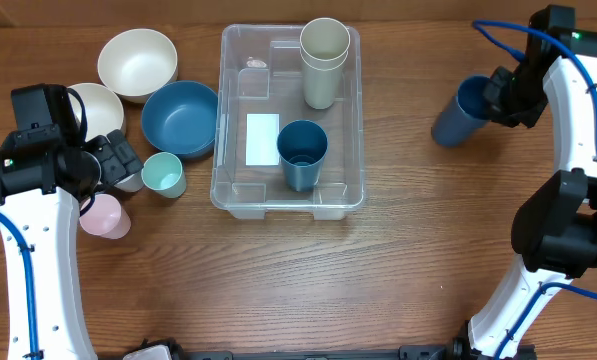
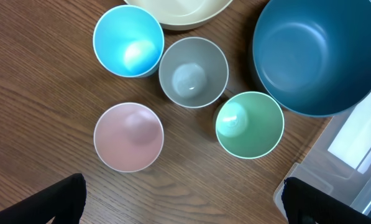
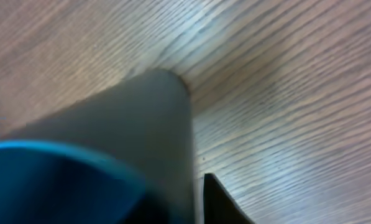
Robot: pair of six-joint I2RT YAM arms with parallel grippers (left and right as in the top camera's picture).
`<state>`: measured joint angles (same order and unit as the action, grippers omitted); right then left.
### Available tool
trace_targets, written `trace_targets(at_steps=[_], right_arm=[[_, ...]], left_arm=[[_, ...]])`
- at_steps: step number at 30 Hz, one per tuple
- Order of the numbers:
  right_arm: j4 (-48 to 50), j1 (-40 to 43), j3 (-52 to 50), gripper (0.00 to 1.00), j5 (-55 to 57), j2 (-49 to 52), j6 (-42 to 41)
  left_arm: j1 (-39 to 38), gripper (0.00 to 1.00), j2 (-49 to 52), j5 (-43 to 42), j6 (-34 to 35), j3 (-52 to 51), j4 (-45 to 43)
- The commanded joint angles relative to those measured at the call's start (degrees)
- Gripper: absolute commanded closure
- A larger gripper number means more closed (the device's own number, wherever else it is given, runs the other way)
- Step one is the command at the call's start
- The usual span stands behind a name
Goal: Pack container
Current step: 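Move the right gripper right and grasp the tall blue cup, then carry the tall blue cup left and insert it into the container's blue cup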
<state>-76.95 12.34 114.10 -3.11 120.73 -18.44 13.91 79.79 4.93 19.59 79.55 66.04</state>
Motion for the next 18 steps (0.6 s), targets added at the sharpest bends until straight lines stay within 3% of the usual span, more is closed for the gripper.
trace_targets(at_steps=[1, 11, 18], right_arm=[[1.3, 0.2, 0.1, 0.96, 0.0, -0.5, -0.1], [-3.0, -2.7, 5.7, 0.96, 1.9, -8.7, 0.8], [-12.2, -18.9, 17.8, 0.96, 3.5, -19.6, 13.1]], left_arm=[[0.2, 0.00, 0.1, -0.5, 0.8, 1.2, 0.0], [0.2, 0.00, 0.1, -0.5, 0.8, 1.2, 0.0], [0.2, 0.00, 0.1, -0.5, 0.8, 1.2, 0.0]])
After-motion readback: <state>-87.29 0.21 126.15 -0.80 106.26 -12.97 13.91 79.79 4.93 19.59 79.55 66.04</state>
